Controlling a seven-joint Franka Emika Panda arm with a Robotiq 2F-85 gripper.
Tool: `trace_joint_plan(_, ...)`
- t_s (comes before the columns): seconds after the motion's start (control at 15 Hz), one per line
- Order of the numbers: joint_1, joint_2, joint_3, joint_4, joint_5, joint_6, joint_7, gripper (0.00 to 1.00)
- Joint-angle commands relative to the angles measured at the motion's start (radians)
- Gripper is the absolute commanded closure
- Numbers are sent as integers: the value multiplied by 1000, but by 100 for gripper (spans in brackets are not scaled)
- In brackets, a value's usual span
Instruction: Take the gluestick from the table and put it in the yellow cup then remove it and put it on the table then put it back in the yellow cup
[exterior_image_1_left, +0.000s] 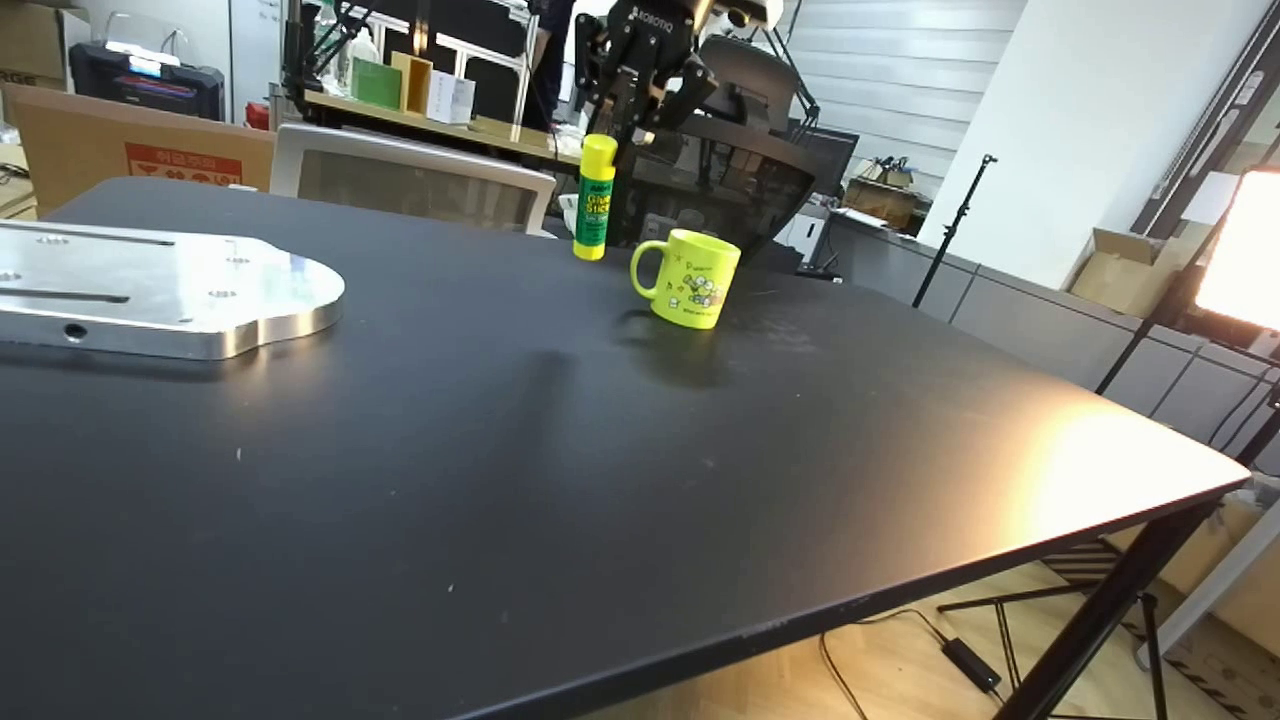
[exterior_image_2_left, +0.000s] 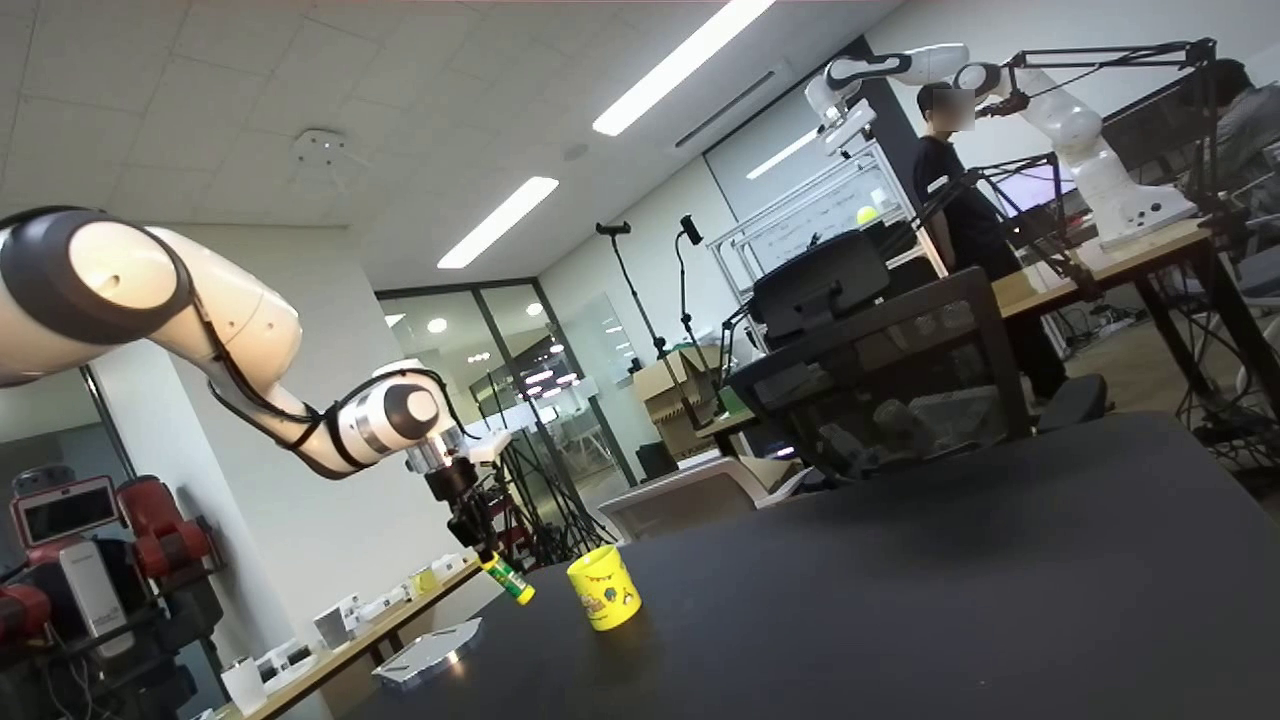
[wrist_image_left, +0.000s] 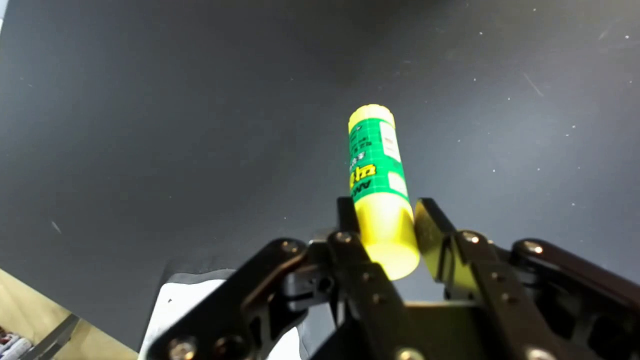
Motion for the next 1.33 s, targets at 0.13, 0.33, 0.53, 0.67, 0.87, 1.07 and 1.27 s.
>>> trace_joint_plan(0.13,-73,3,53,-22,114,-54,-124,91)
trace_joint_plan(0.33,-99,15,59,-14,170,-78,-180,91)
trace_joint_plan(0.53,-107,28,47,-9,188,-83,-203,91)
trace_joint_plan(0.67,-109,43,40,-2,192,-89,-203,91)
trace_joint_plan(0.87,-112,64,35,9,192,-103,-203,91)
trace_joint_plan(1.07,-121,73,37,11,196,-111,-208,91)
trace_joint_plan(1.27,-127,78,37,12,198,-115,-211,91)
